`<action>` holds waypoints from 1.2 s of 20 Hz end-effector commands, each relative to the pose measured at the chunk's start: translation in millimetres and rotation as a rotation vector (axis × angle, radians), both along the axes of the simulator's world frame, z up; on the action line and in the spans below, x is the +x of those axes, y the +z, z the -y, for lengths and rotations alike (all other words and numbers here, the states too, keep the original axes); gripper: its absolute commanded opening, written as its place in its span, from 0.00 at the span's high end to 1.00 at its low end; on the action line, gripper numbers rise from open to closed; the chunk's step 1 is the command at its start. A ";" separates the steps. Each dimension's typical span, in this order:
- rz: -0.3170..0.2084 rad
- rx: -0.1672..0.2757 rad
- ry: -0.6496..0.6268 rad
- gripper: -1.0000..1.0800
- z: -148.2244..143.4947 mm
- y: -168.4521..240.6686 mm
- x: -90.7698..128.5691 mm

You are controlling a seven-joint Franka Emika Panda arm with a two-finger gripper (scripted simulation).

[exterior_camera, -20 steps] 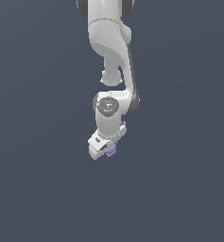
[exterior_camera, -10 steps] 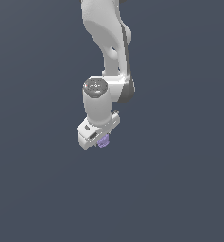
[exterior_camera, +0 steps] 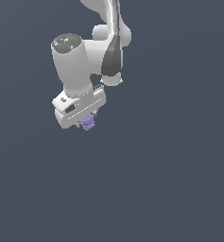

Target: Pick up the object and move it to a goal position.

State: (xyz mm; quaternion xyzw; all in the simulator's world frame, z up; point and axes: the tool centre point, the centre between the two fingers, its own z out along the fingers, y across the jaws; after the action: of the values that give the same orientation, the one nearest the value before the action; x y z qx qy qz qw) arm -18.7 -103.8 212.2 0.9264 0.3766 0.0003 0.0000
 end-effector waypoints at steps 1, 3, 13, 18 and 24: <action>0.000 0.001 0.001 1.00 15.4 27.2 -8.5; 0.000 0.002 0.001 1.00 27.7 48.5 -14.6; 0.000 0.002 0.001 1.00 84.4 145.3 -40.4; 0.000 0.001 0.000 1.00 102.8 175.0 -47.0; -0.001 0.000 0.000 1.00 113.8 192.6 -50.2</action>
State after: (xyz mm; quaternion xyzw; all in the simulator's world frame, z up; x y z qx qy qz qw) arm -68.3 -215.7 401.5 0.9265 0.3762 0.0005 0.0002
